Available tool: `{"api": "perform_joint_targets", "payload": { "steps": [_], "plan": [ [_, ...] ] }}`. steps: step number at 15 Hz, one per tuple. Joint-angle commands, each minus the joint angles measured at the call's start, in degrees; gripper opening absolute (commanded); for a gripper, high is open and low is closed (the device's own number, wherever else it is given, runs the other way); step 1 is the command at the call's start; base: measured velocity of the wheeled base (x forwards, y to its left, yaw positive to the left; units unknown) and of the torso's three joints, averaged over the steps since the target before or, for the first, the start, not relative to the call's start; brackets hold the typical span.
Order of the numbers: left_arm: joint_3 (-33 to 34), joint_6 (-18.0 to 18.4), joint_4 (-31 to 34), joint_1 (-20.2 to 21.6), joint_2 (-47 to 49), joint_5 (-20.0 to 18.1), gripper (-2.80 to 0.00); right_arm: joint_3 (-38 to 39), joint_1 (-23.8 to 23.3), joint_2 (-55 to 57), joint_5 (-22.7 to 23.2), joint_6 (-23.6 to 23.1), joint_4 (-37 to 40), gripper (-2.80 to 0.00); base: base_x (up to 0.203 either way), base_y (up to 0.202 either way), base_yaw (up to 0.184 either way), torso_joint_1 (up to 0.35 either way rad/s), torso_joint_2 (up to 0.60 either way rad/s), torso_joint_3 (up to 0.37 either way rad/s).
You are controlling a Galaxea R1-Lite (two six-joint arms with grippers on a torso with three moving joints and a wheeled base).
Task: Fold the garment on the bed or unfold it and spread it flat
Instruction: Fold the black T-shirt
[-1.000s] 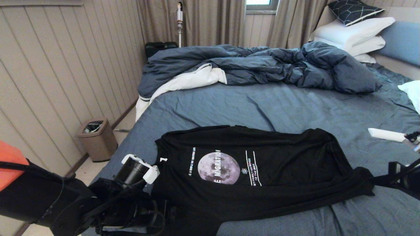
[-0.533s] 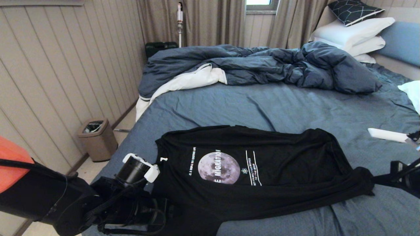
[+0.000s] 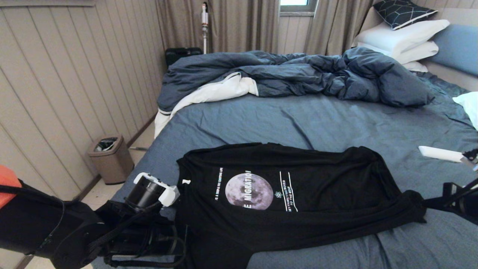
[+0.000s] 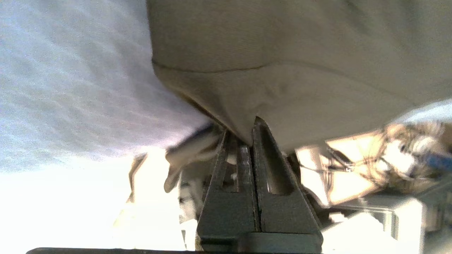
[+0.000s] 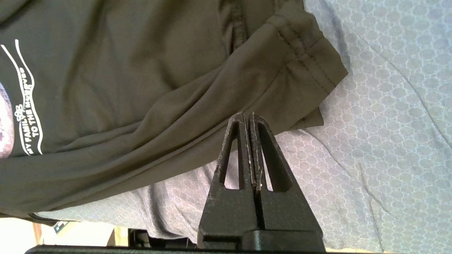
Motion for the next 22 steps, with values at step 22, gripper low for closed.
{"api": "perform_joint_targets", "payload": {
  "steps": [22],
  "plan": [
    [-44.04,0.60,22.98,7.20,11.43,-6.42,-2.80,0.95,-0.72,1.82,0.07,-0.02,-0.13,-2.80,0.000,0.000,0.000,0.000,0.00,0.000]
  ]
}}
